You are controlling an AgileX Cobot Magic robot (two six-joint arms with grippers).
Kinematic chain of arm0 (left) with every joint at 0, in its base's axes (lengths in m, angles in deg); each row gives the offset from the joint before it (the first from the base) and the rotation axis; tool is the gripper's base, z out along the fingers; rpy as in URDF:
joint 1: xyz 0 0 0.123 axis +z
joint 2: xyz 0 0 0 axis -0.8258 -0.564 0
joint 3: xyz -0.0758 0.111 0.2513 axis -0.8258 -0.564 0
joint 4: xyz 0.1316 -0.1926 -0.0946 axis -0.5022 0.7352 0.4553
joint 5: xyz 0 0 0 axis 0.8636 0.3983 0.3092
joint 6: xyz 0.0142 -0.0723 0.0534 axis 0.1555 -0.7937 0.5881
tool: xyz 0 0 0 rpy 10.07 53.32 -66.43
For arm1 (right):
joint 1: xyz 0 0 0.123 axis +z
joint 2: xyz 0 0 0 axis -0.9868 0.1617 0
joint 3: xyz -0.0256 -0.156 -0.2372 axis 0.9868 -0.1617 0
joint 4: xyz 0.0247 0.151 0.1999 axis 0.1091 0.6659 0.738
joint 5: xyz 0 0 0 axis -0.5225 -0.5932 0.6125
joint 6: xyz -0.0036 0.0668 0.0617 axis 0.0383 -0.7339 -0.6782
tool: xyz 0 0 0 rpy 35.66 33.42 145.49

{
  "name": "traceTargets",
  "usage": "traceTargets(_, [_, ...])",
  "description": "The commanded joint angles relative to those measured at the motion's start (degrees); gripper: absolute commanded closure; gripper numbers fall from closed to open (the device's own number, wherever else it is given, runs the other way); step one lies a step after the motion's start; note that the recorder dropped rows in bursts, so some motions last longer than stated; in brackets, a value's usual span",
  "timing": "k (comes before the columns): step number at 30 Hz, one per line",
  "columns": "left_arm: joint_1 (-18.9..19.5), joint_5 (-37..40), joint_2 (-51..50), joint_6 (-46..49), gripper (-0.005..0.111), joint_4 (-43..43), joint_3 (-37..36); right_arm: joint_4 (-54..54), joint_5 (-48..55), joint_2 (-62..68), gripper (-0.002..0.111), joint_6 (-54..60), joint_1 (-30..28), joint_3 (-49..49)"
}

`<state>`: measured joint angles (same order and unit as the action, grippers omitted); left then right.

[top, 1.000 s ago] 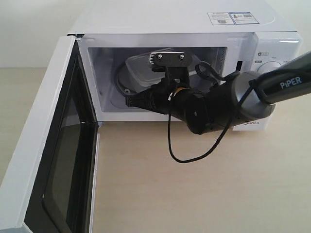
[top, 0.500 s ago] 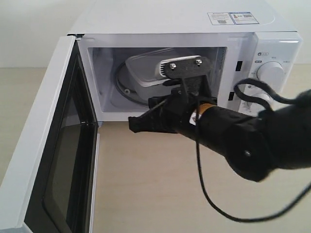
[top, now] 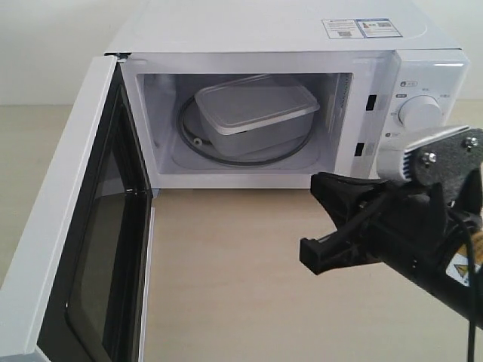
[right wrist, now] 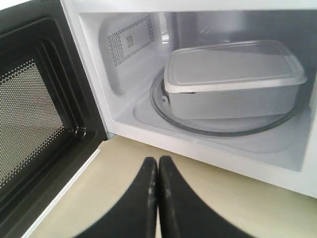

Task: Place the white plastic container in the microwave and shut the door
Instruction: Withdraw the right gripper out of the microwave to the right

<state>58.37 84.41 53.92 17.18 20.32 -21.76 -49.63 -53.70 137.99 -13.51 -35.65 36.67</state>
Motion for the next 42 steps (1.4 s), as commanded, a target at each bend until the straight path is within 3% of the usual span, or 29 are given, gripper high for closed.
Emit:
traceTargets(1, [0.09,0.02,0.16,-0.36,0.102,0.37,-0.24,0.16,1.06,-3.07,0.108,2.27,0.09,-2.47])
traceTargets(7, [0.09,-2.25,0.16,1.16,0.102,0.37,-0.24,0.16,5.01,-3.37,0.108,2.37,0.09,-2.57])
traceTargets(14, [0.09,-26.20,0.16,-0.96,0.102,1.72,-0.24,0.16,3.22,-3.37,0.108,6.60,0.09,-2.57])
traceTargets(16, [0.09,-29.54,0.16,-4.15,0.102,1.72,-0.24,0.16,1.96,-3.37,0.108,6.60,0.09,-2.57])
traceTargets(24, [0.09,-20.09,0.16,-5.99,0.102,-1.09,10.45,0.59,-5.93,-3.49,0.108,6.99,0.09,-3.11])
traceTargets(29, [0.09,-11.12,-4.06,-5.99,0.102,-1.09,17.49,6.41,-25.53,-3.49,0.108,5.06,0.09,-10.73])
traceTargets(33, [0.09,-5.26,-9.69,-5.21,0.102,1.59,21.44,11.48,-26.19,-3.49,0.108,0.64,0.09,-15.13])
traceTargets(35, [0.09,-3.22,-11.97,-1.00,0.102,6.73,23.00,12.76,-26.19,-3.49,0.108,0.94,0.09,-15.13])
traceTargets(38, [0.09,2.64,-15.10,14.07,0.102,19.48,26.06,15.16,-26.19,-3.49,0.108,2.39,0.09,-15.13])
traceTargets(41, [0.09,12.91,-17.70,42.29,0.102,39.94,28.45,25.69,-26.19,-3.49,0.108,4.20,0.09,-15.13])
traceTargets(42, [0.09,16.58,-18.42,56.50,0.102,49.66,29.02,28.47,-26.19,-3.49,0.108,4.99,0.09,-15.13])
